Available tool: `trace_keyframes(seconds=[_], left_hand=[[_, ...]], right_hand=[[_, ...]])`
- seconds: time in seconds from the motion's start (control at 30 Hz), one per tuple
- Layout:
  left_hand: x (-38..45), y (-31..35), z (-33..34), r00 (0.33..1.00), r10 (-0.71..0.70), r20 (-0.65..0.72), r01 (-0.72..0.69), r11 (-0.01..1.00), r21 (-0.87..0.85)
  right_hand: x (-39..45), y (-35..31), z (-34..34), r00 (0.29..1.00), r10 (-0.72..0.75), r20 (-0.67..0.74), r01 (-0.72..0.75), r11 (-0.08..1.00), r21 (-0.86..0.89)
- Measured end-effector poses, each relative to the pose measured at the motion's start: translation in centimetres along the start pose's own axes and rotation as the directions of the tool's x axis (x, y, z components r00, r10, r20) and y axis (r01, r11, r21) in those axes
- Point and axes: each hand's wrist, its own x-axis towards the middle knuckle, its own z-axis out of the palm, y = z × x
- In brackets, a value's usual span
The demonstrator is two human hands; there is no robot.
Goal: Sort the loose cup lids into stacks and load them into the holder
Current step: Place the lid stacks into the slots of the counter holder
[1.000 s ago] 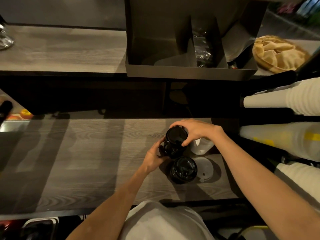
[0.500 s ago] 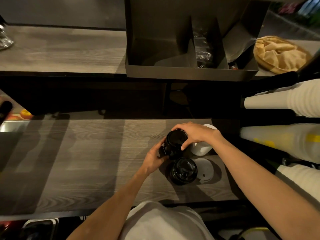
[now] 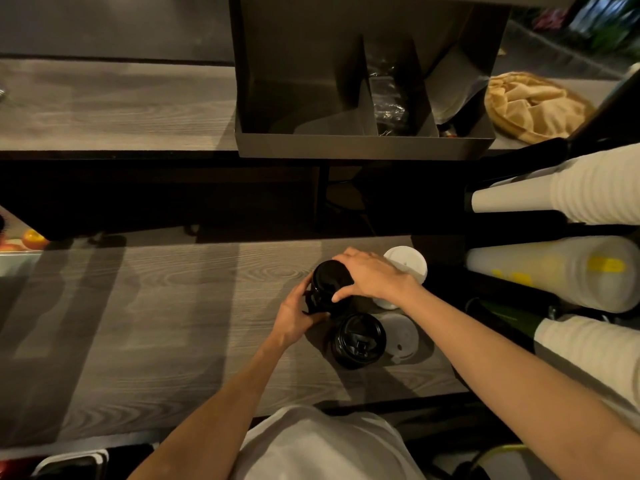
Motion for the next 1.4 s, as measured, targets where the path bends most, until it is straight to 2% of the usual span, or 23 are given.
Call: trace_keyframes(seconds=[0.1,0.17,0.23,0.27,0.33,0.4,0.5,0.63,0.7,0.93,1.1,1.23,1.3,1.37,1.4], left_hand=[[-0.5,0.4,-0.8,1.0,0.001,0.024,-0.002,0.999,0.037],[-1.0,0.8,-1.4,0.999,-0.03,0.04,0.028,0.998,0.055],[-1.8,0.8,-1.8,0.991,-0.136,0.006,0.136,0.989,0.051],[-2.2,0.9,-1.9,0.976,-0.217,-0.009,0.217,0.976,0.022],[-3.4,1.6,-2.1,0.934,-0.355,0.048,0.358,0.93,-0.088],[-4.9,3.1,-1.6,0.907,-0.384,0.175,0.413,0.892,-0.182],[-6.8,5.2,-0.5,0.911,-0.309,0.274,0.385,0.875,-0.293],[-7.3,5.9,1.1,0.928,-0.243,0.281,0.317,0.912,-0.26],[-7.4,5.9,1.6,0.933,-0.221,0.283,0.295,0.921,-0.253],[-8.0,5.4,0.8,0.941,-0.268,0.205,0.327,0.876,-0.355],[-8.1,4.4,0.5,0.948,-0.274,0.162,0.312,0.903,-0.295],[-8.3,4.9,0.5,0.96,-0.248,0.13,0.275,0.926,-0.261],[-8.4,5.1,0.6,0.968,-0.231,0.1,0.249,0.939,-0.238],[-8.5,5.3,0.5,0.97,-0.231,0.075,0.242,0.946,-0.218],[-8.5,5.4,0.5,0.97,-0.233,0.066,0.241,0.95,-0.199]], right_hand=[[-0.8,-0.1,-0.3,1.0,0.028,-0.006,-0.027,0.996,0.082],[-2.4,0.0,-0.7,0.988,0.077,-0.135,-0.039,0.965,0.26],[-5.1,0.1,-0.3,0.941,0.138,-0.311,0.012,0.901,0.434],[-6.7,0.1,0.2,0.918,0.183,-0.351,0.022,0.863,0.505],[-9.5,0.1,2.4,0.913,0.273,-0.304,-0.033,0.791,0.611],[-11.2,0.6,5.3,0.914,0.344,-0.213,-0.133,0.754,0.644],[-11.9,1.2,8.9,0.887,0.454,-0.087,-0.264,0.653,0.71],[-11.2,1.4,11.9,0.865,0.5,0.049,-0.353,0.536,0.767],[-11.0,1.3,12.8,0.858,0.508,0.076,-0.344,0.457,0.821],[-9.4,-1.1,13.2,0.886,0.463,0.032,-0.238,0.394,0.888],[-8.5,-2.3,13.4,0.881,0.473,-0.013,-0.229,0.449,0.863],[-9.2,-1.8,12.4,0.915,0.402,0.016,-0.193,0.403,0.894],[-9.6,-1.4,12.4,0.93,0.368,-0.016,-0.141,0.397,0.907],[-10.1,-0.6,13.1,0.912,0.401,-0.082,-0.099,0.412,0.906],[-10.4,-0.1,13.7,0.881,0.455,-0.13,-0.083,0.419,0.904]])
